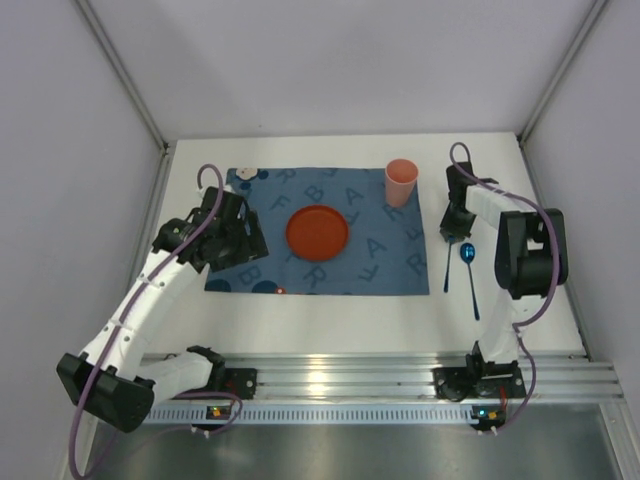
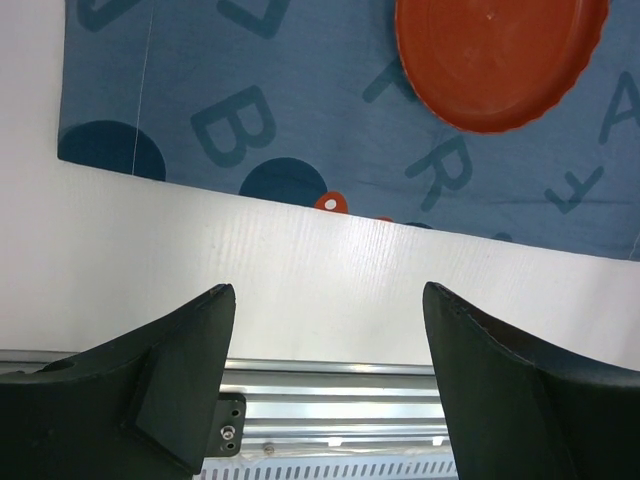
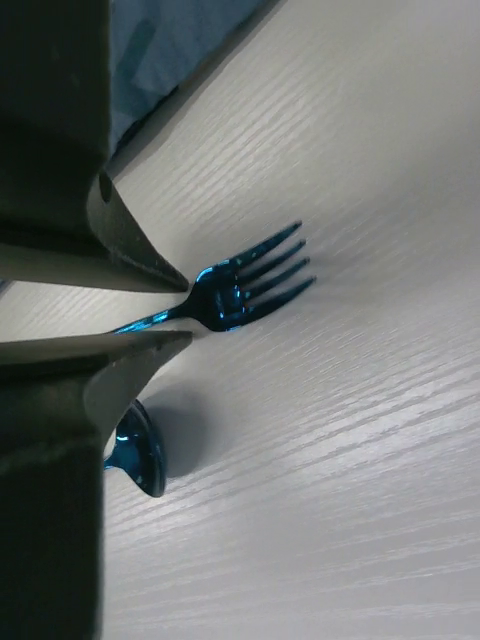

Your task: Set the dinner table for one person

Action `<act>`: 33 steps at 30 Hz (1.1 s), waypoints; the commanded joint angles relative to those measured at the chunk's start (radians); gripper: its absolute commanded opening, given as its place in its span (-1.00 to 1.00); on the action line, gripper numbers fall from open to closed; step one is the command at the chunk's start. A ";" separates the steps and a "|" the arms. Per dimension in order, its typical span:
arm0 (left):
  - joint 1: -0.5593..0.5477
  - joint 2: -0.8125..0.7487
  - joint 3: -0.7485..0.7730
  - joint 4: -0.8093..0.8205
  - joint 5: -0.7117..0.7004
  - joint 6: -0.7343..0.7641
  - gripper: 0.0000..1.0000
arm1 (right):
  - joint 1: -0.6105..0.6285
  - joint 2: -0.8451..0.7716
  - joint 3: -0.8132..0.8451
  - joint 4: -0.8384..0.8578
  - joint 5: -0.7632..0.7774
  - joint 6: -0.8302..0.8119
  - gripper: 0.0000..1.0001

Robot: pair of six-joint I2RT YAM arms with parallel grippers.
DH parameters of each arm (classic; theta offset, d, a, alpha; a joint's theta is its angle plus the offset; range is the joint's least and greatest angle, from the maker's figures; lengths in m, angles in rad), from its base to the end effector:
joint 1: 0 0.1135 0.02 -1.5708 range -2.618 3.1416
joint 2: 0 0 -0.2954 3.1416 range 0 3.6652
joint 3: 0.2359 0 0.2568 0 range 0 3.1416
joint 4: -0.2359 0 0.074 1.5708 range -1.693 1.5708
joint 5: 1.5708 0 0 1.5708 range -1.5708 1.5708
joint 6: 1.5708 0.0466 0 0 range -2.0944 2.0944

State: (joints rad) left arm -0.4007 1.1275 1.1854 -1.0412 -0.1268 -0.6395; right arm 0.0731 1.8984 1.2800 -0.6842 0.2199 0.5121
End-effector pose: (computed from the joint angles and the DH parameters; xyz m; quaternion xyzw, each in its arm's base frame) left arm 0.1917 -0.0748 0.3546 -0.1320 0.9463 -0.0910 0.2809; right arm 0.3847 0.0180 0.1821 0.2288 0.9582 -0.0658 0.1586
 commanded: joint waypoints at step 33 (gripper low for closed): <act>-0.433 0.508 0.328 0.659 0.437 0.008 0.47 | 0.077 -0.501 0.243 -0.411 -0.214 0.088 -1.00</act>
State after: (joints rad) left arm -0.7731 1.5860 1.4364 -0.5484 0.2142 -0.6258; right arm 0.1223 1.4326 1.4815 -1.0172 0.0555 0.5549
